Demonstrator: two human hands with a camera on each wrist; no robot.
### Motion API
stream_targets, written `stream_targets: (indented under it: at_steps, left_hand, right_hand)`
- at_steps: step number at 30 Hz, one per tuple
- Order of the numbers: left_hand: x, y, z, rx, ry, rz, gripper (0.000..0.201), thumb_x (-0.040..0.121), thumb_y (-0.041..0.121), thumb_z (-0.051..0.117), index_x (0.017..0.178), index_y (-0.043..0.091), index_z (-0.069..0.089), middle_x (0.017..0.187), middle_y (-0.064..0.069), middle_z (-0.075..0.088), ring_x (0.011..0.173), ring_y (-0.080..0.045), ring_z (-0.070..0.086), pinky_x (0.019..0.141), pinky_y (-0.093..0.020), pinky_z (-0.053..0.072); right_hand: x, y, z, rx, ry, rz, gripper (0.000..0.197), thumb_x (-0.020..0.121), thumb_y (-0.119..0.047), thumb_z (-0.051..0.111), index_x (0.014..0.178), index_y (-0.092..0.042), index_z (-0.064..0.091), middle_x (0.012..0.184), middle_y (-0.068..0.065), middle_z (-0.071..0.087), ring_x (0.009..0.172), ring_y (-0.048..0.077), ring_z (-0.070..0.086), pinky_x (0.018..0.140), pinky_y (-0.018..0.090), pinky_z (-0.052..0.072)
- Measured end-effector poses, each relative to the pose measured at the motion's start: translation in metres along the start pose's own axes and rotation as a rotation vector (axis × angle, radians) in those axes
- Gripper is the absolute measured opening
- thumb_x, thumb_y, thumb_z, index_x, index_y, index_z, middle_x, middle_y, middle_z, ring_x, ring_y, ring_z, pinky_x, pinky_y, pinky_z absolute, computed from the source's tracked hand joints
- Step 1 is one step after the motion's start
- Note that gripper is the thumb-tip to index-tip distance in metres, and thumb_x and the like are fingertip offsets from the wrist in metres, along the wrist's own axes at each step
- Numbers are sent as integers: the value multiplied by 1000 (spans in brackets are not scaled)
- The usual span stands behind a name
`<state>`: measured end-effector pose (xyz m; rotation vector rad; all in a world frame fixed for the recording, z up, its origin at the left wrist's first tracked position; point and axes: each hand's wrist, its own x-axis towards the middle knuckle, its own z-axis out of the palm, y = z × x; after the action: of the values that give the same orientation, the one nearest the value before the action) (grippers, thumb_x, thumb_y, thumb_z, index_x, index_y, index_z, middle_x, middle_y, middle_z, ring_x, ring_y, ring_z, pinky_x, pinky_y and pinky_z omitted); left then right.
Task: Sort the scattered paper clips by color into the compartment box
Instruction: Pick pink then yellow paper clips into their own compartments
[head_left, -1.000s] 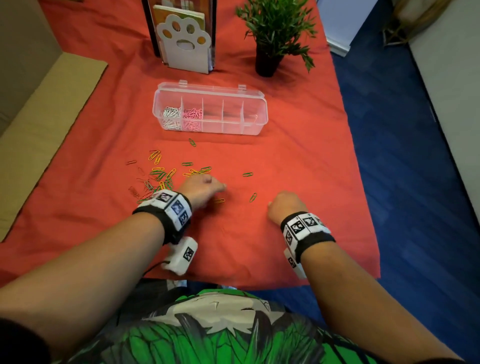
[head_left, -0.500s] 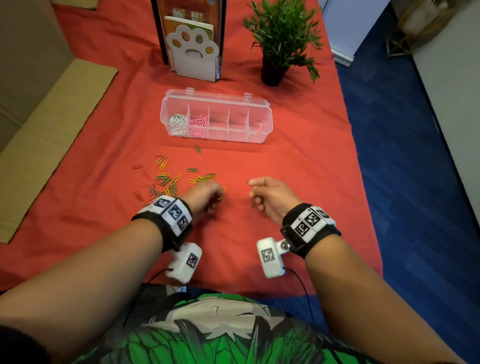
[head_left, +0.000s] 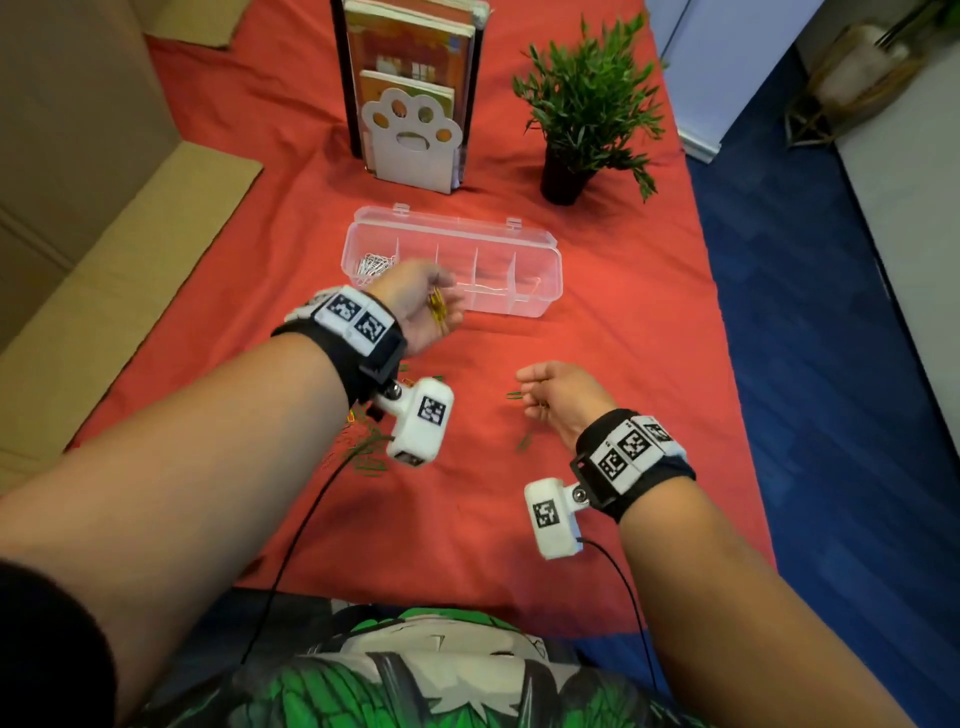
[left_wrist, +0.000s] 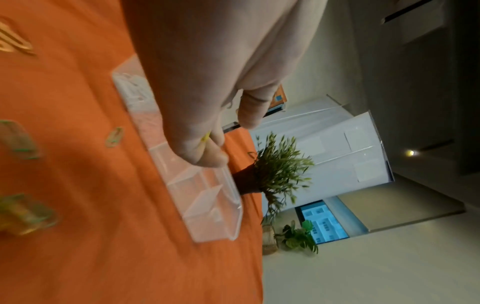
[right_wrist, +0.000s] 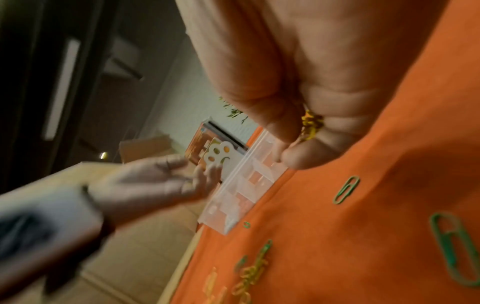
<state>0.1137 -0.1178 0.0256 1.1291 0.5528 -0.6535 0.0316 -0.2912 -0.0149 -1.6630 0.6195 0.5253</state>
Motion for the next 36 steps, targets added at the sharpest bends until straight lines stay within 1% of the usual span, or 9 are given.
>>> stream_targets:
  at_steps: [4, 7, 10, 12, 14, 21, 25, 29, 36]
  left_hand:
    - [11, 31, 14, -119, 30, 52, 8, 81, 7, 42, 85, 9, 48, 98, -7, 51, 92, -18, 56, 99, -36, 45]
    - [15, 36, 18, -159, 91, 93, 49, 75, 0, 43, 124, 4, 44, 149, -8, 26, 145, -26, 14, 117, -41, 20]
    - [17, 33, 17, -187, 127, 145, 23, 77, -6, 37, 88, 4, 55, 99, -2, 50, 141, -23, 27, 116, -35, 18]
    - [16, 28, 10, -180, 130, 173, 25, 77, -7, 35, 61, 13, 34, 69, 0, 28, 77, -6, 59, 89, -23, 40]
    - [10, 20, -1, -131, 99, 252, 28, 77, -5, 36, 62, 19, 31, 65, 2, 24, 41, -5, 32, 59, -19, 30]
    - [-11, -32, -73, 484, 404, 370, 31, 86, 1, 51, 115, 5, 59, 94, -7, 65, 82, -22, 60, 82, -32, 47]
    - [-27, -53, -111, 718, 500, 333, 28, 87, 3, 49, 111, 5, 62, 110, -18, 66, 95, -31, 64, 85, -35, 50]
    - [-37, -59, -134, 936, 538, 315, 25, 83, 5, 53, 102, 9, 68, 100, -12, 71, 94, -27, 65, 77, -23, 44]
    - [-33, -63, -148, 1117, 480, 330, 17, 81, 14, 63, 95, 14, 73, 99, -6, 73, 96, -22, 65, 76, -20, 41]
  right_hand:
    - [1, 3, -5, -39, 47, -36, 32, 88, 14, 33, 75, -9, 51, 69, 6, 47, 55, 13, 47, 37, 11, 45]
    - [1, 4, -9, -44, 48, -36, 24, 91, 12, 33, 94, -4, 51, 71, 6, 48, 57, 13, 49, 40, 12, 47]
    - [4, 3, -11, -17, 29, -1, 24, 92, 12, 31, 98, -4, 48, 74, 5, 48, 60, 13, 49, 41, 12, 48]
    - [7, -2, -8, -23, 38, -10, 27, 92, 13, 30, 92, -6, 49, 73, 5, 48, 59, 13, 49, 42, 12, 48]
    - [10, -13, -4, -23, 73, -98, 32, 89, 15, 27, 87, -7, 51, 70, 5, 46, 57, 13, 48, 42, 12, 47]
    - [36, -86, 30, -167, 265, -589, 41, 78, 11, 30, 76, -23, 52, 76, -4, 51, 61, 13, 54, 66, 33, 54]
    - [56, -109, 61, -319, 340, -738, 43, 73, 4, 31, 102, -5, 61, 99, 6, 53, 81, 23, 61, 83, 37, 54]
    - [81, -106, 84, -741, 197, -530, 55, 81, 7, 42, 133, -6, 47, 132, 17, 52, 121, 31, 51, 105, 35, 40]
    - [55, -83, 100, -804, 183, -684, 30, 83, 4, 44, 99, -6, 67, 110, 14, 62, 104, 29, 59, 87, 27, 43]
